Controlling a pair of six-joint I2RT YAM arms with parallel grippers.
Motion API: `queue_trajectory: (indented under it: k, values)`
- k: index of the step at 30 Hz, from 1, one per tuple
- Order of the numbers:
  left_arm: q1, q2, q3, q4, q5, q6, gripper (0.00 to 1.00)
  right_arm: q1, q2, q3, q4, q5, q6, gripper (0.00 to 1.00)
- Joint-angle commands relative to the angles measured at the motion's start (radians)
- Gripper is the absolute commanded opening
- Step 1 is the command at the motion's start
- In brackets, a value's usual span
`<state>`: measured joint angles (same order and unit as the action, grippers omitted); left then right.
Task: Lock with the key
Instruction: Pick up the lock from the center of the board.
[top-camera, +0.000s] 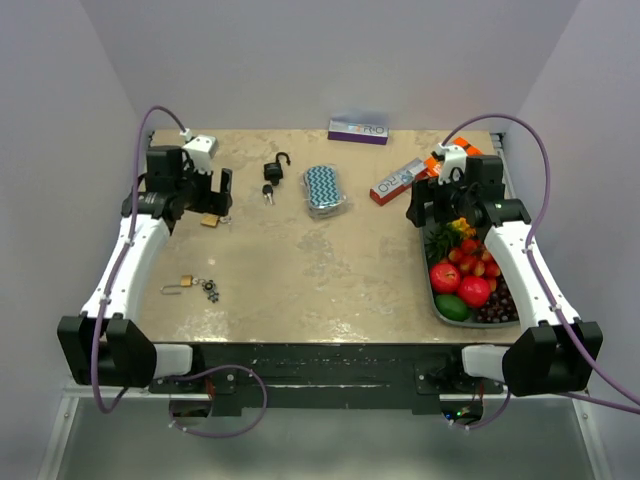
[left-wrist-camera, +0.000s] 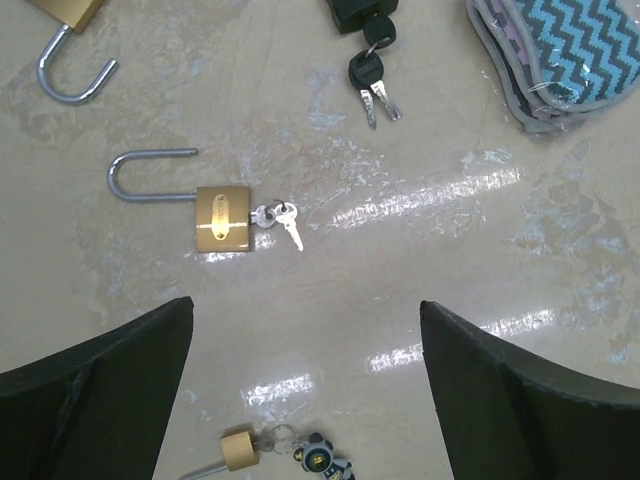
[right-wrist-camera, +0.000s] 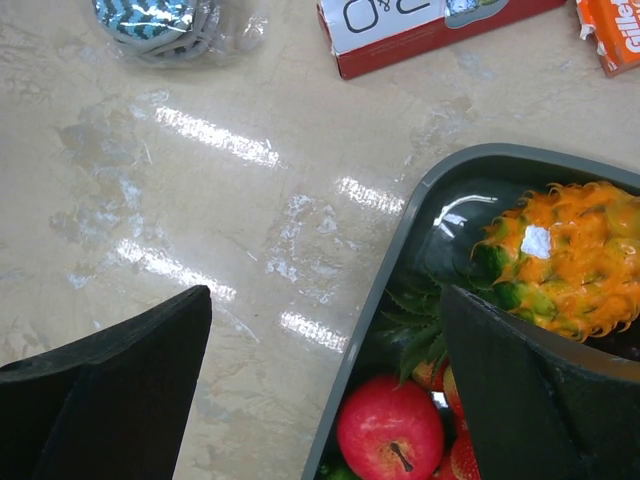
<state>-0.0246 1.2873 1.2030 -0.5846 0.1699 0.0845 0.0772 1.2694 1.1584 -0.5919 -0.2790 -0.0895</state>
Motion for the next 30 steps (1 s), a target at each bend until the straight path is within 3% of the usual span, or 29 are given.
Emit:
queue_trajectory:
  k: [1,4,8,19,30]
  values:
    - [-0.038,0.122,0.114,0.069,-0.064,-0.064,0.99,-0.001,-0.019,0.046,0.032,-0.014,0.016,0.99]
    - [-0.075,0.239,0.238,0.065,-0.078,-0.13,0.99,-0.001,-0.03,0.04,0.038,-0.015,0.02,0.99]
    - [-0.138,0.392,0.409,0.065,-0.244,-0.192,0.99,0.001,-0.048,0.031,0.055,0.001,0.023,0.99]
    - [-0.181,0.832,0.837,0.043,-0.313,-0.265,0.99,-0.001,-0.076,0.009,0.075,0.023,0.033,0.99]
    - [-0.192,1.006,0.88,0.147,-0.313,-0.281,0.99,-0.001,-0.054,-0.003,0.087,0.012,0.059,0.99]
